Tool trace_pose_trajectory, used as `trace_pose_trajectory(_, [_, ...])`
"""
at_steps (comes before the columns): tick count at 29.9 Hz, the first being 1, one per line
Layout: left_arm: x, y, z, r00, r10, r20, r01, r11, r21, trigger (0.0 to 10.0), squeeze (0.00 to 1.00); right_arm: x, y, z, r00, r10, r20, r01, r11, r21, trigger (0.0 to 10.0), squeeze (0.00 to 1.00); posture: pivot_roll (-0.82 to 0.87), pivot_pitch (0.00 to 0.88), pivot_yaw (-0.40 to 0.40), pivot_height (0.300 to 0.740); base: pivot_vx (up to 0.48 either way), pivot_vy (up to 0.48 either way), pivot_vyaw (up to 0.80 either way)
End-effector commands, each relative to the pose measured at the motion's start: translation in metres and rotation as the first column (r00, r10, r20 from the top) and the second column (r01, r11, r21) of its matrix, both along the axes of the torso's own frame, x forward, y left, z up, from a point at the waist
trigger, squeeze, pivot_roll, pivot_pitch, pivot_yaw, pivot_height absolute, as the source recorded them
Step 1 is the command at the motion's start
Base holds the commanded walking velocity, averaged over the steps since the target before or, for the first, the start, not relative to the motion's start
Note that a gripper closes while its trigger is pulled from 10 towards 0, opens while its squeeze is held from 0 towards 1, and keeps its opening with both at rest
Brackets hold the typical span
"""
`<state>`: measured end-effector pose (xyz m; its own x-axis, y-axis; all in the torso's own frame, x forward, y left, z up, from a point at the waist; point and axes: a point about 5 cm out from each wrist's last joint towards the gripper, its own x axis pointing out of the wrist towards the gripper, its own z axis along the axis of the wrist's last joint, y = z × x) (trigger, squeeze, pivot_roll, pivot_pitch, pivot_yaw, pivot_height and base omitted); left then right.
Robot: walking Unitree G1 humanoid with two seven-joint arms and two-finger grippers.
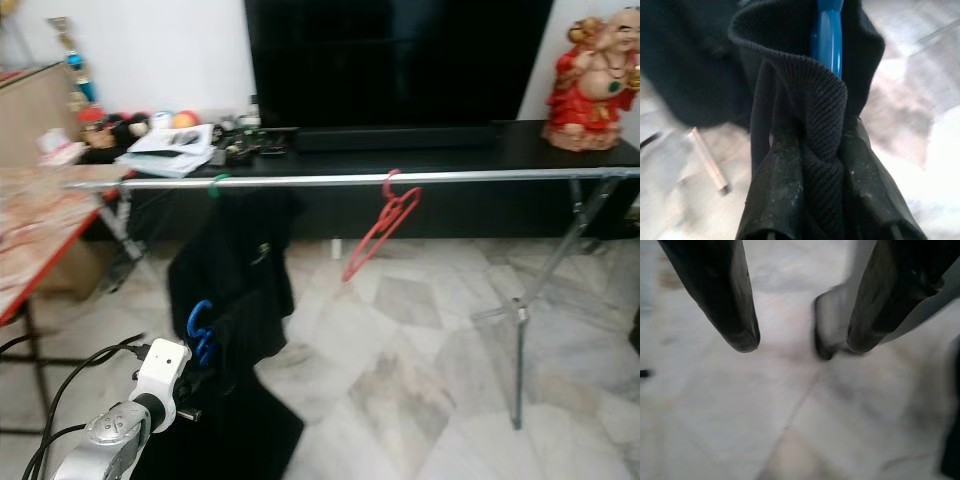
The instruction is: Hang hanger
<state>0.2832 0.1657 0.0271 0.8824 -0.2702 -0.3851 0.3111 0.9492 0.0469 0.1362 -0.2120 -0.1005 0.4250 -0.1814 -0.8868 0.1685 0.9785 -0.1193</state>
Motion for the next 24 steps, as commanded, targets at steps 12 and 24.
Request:
trace_pose_trajectory(12, [0.0093,0.0103,0.0146,0.998,0.014,0.056,-0.014,1.0,0.014,10.0,0.0,0.01,0.0067,0.0023,1.0,0.004,0.022,-0.005,1.0,0.015,10.0,0.0,0.03,0.0,0.04,0.74,0.48,0.0,0.0])
trace_pose_trajectory(24, [0.0093,0.0103,0.0146,0.998,0.014,0.056,-0.014,1.0,0.014,10.0,0.0,0.01,0.0067,0.0023,1.0,0.004,0.022,-0.005,1.0,0.015,10.0,0.0,0.03,0.0,0.04,0.74,0.48,0.0,0.0])
